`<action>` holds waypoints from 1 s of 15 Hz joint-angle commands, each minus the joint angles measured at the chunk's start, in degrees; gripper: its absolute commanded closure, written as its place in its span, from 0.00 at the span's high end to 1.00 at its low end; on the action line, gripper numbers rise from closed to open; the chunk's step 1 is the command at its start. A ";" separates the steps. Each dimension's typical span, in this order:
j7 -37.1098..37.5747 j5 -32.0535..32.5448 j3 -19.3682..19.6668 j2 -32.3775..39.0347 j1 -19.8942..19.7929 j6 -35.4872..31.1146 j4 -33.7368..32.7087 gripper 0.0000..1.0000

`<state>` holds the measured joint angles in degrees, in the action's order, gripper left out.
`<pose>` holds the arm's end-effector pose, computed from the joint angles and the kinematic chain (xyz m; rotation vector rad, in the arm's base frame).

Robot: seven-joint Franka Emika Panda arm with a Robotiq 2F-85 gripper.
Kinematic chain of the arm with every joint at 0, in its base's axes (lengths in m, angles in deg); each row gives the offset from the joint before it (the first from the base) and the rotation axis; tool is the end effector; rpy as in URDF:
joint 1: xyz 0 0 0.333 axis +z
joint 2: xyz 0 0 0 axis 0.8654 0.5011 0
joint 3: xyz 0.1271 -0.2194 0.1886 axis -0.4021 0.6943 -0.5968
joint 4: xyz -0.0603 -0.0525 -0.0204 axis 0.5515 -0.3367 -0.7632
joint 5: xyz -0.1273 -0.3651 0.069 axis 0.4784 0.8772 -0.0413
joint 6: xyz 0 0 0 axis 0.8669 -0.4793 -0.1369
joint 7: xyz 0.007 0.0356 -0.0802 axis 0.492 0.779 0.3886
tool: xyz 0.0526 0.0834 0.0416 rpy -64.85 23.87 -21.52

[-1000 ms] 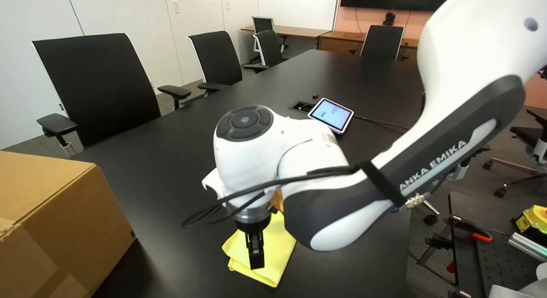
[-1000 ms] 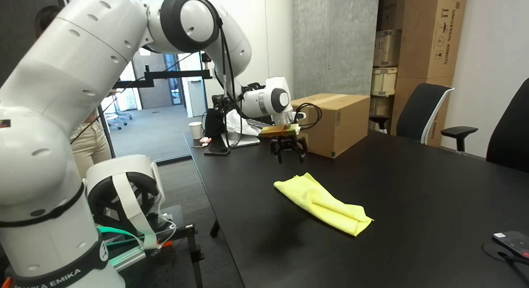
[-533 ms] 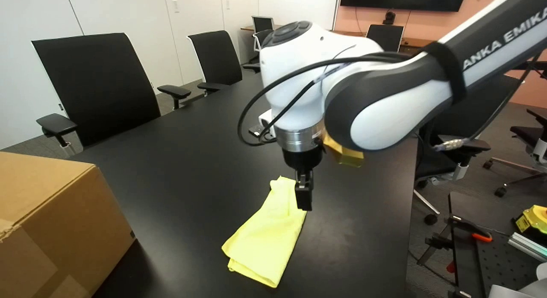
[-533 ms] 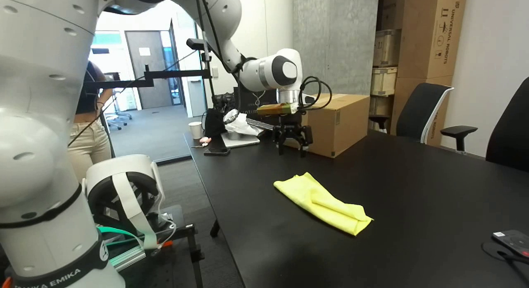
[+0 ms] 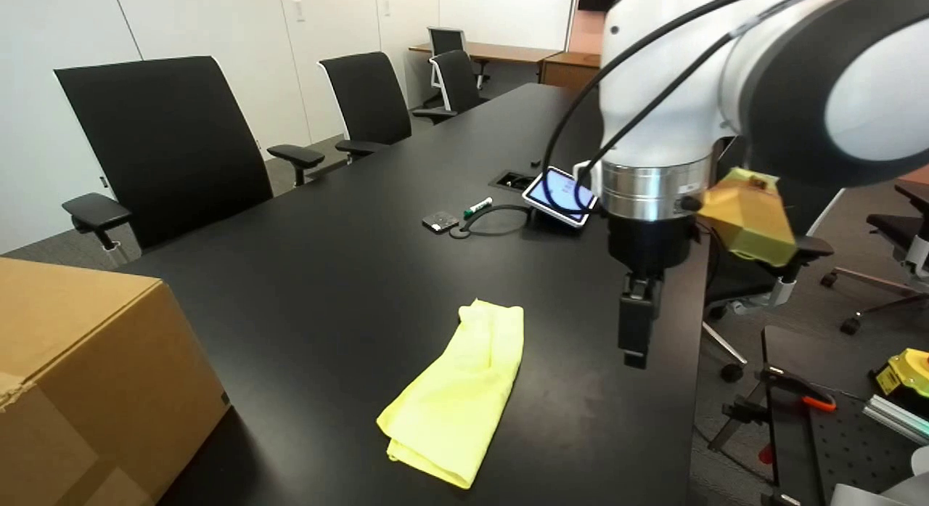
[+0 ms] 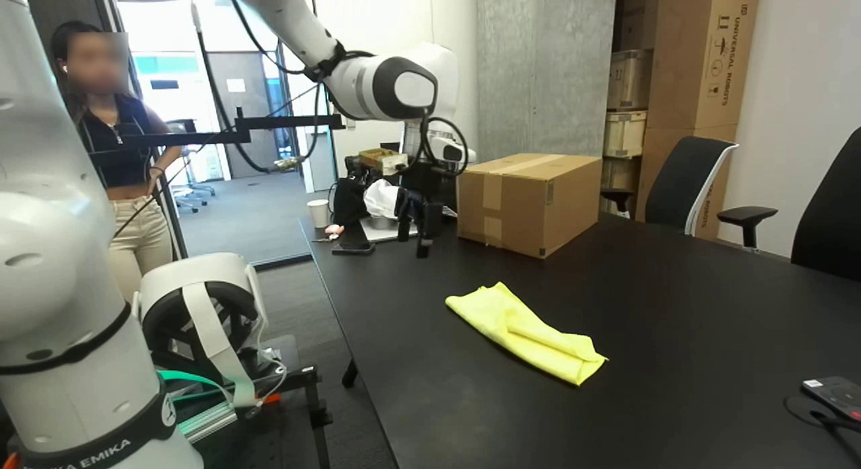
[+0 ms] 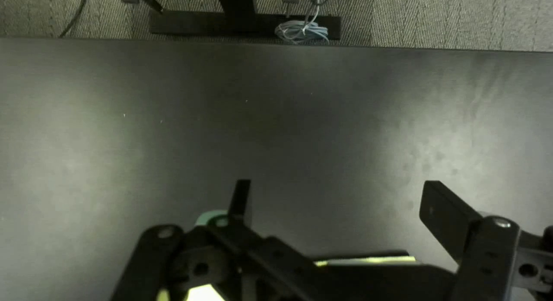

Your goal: Fold the yellow cloth on the table

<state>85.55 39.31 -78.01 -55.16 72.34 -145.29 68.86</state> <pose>0.4573 0.1545 0.3406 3.1054 0.1027 -0.3042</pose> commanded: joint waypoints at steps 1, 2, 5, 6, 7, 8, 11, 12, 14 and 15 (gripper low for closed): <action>2.49 -6.63 -1.34 -14.42 -1.10 -2.74 13.59 1.00; 2.35 -7.97 -1.31 -17.48 -1.12 -3.49 16.46 1.00; -0.01 -8.04 -0.74 -26.71 -1.80 -8.17 24.42 1.00; -1.34 -7.37 -0.26 -29.82 -2.21 -9.59 26.56 1.00; -2.27 -6.31 0.14 -32.83 -2.87 -10.73 28.46 1.00; -4.24 -6.05 0.93 -35.90 -3.23 -11.13 30.05 1.00; -10.19 -4.16 4.35 -37.91 -5.62 -7.37 25.55 1.00; -12.14 -4.16 5.70 -39.20 -6.18 -6.65 25.35 1.00; -10.26 -5.20 4.22 -36.93 -6.19 -7.50 25.16 1.00; -11.21 -5.17 4.95 -37.82 -6.52 -7.17 25.18 1.00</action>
<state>74.67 34.57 -72.50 -92.99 66.39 -152.68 94.17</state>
